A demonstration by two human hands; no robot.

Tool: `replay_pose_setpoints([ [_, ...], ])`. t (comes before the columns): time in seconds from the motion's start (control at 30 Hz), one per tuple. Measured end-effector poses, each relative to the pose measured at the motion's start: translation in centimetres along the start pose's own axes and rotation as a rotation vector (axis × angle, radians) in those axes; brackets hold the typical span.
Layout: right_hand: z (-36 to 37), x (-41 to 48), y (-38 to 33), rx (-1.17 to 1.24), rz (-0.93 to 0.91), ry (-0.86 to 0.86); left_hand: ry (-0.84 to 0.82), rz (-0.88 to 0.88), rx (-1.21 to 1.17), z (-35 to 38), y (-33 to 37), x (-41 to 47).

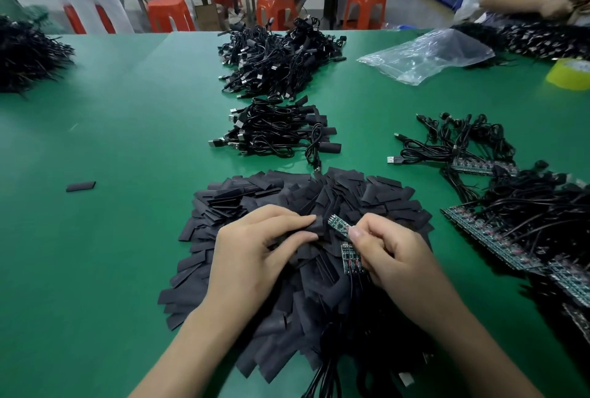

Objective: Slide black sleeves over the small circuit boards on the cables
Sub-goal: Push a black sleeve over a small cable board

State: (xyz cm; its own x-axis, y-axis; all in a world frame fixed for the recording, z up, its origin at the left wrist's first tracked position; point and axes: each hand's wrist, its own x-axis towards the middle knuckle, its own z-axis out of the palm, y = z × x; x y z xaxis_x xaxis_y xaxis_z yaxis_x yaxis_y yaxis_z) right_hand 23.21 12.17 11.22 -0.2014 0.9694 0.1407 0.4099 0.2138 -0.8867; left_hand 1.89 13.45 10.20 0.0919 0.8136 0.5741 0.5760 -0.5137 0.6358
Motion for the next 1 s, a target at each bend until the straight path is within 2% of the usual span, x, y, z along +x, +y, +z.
replay_pose_setpoints([
  [0.33, 0.0, -0.1, -0.2, 0.095, 0.018, -0.056, 0.003, -0.008, 0.018, 0.0, -0.4, -0.5],
  [0.67, -0.3, -0.1, 0.2, -0.037, 0.006, -0.138, -0.033, 0.020, 0.037, 0.3, -0.6, -0.6],
  [0.83, -0.5, -0.1, 0.4, -0.058, 0.007, -0.167, -0.122, 0.133, 0.092, 0.0, -1.2, -0.4],
  [1.0, -0.7, 0.0, 0.5, -0.053, 0.006, -0.206, -0.215, 0.194, 0.049, -0.3, -1.5, -0.1],
])
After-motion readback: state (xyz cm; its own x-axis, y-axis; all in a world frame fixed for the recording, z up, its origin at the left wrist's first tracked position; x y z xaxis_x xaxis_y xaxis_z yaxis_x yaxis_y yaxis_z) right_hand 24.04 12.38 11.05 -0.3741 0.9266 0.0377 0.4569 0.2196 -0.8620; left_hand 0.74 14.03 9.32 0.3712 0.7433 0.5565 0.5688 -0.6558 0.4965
